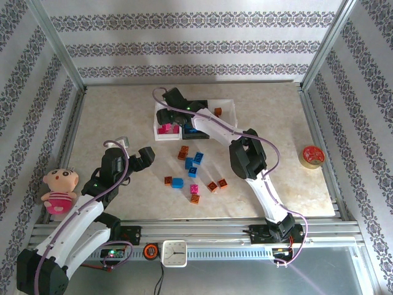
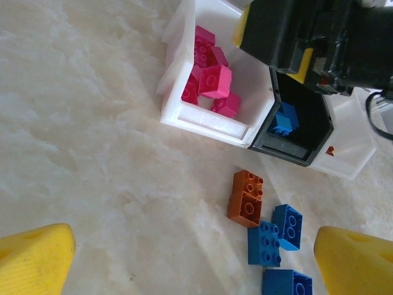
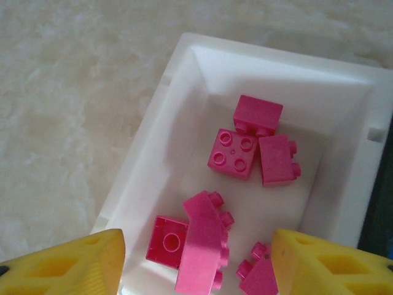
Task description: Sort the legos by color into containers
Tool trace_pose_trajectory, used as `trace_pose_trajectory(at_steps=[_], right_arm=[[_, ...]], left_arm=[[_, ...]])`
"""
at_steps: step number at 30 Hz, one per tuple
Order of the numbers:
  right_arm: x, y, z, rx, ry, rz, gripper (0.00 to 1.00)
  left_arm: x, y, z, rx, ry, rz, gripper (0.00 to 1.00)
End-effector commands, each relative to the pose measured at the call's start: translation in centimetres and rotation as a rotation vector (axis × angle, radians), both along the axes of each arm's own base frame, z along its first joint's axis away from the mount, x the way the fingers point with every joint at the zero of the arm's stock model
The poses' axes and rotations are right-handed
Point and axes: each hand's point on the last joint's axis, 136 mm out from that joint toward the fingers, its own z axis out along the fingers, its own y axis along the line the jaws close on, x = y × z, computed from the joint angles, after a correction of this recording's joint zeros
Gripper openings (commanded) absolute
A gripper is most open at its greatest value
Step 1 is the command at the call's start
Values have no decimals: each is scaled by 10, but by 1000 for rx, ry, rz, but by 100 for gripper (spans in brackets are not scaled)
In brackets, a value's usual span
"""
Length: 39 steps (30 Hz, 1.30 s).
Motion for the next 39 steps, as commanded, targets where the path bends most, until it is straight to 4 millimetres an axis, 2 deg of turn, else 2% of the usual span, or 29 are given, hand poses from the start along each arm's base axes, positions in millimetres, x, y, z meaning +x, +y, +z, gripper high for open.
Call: trace_pose_trajectory(at_steps=[1, 3, 8, 12, 15, 18, 22, 27, 36, 39], right_arm=[[-15, -10, 65, 45, -82, 25, 67], [-35, -20, 73, 55, -81, 35, 69], [-93, -58, 62, 46, -39, 45, 71], [-146, -96, 25, -24, 39, 48, 74], [-183, -116, -5, -82, 114, 44, 76], [-212, -119, -31, -100, 187, 46, 79], [-222, -113, -50, -38, 260, -28, 82], [-215, -103, -59, 55, 294, -121, 85], [-215, -104, -80, -45, 366, -142, 74], [-217, -107, -86, -71, 385, -134, 65]], left_arm=[[-2, 1, -4, -2, 24, -1, 100], [-2, 2, -5, -1, 25, 6, 100], [-3, 3, -9, 1, 30, 15, 100], [-3, 5, -13, 2, 35, 22, 100], [-3, 6, -16, 8, 40, 27, 100], [-3, 7, -20, 14, 46, 33, 100], [-3, 6, -23, 5, 52, 33, 100], [-5, 5, -26, 1, 62, 27, 100], [-7, 5, -31, -5, 70, 26, 100], [-6, 5, -31, -7, 66, 28, 100]])
